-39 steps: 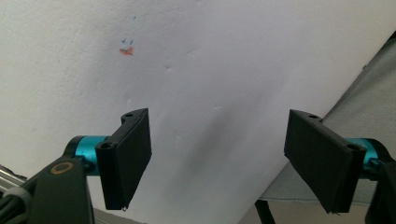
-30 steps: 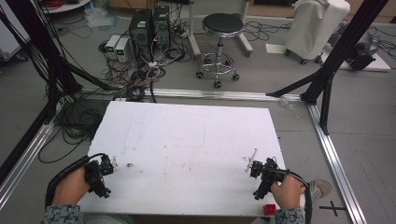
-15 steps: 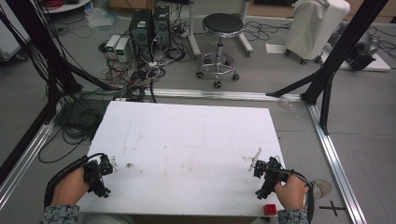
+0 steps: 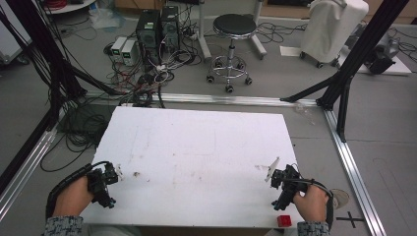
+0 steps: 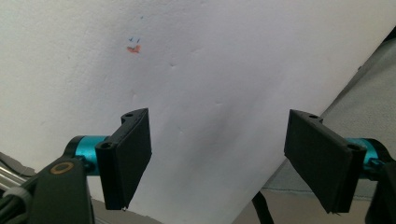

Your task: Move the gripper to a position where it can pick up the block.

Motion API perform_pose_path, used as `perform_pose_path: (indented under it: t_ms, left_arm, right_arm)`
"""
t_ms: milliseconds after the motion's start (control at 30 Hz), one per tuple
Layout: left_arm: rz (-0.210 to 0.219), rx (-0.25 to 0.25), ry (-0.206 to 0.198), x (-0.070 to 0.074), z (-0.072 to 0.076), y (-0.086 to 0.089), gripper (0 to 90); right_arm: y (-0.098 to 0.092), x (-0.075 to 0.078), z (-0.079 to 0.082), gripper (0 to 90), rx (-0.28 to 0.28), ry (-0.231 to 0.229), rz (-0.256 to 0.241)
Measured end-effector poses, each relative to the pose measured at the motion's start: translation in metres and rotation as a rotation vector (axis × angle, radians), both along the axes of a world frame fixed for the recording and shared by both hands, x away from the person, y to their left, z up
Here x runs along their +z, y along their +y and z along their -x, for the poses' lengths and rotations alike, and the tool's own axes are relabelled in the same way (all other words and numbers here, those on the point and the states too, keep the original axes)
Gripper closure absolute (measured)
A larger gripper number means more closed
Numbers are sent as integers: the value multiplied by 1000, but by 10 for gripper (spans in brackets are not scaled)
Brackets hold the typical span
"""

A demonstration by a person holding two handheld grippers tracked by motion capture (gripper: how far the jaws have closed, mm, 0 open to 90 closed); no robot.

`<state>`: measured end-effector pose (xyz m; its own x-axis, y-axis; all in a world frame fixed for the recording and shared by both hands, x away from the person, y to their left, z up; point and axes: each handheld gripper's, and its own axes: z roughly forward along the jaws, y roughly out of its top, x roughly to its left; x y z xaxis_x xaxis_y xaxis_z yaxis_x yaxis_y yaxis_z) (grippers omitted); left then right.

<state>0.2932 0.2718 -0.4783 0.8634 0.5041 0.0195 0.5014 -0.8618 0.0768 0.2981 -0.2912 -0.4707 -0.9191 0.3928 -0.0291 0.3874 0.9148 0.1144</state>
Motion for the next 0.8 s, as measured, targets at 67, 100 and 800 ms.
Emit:
perform_pose_path:
  t_ms: [67,100,800]
  left_arm:
    - [1,2,-1,0,0,0,234]
    - [3,2,1,1,0,0,234]
    - [12,10,-6,3,1,2,234]
  right_arm:
    - [-1,1,0,21,9,5,-5]
    - [-1,1,1,21,22,3,-10]
    - [-11,14,16,21,161,-24,-78]
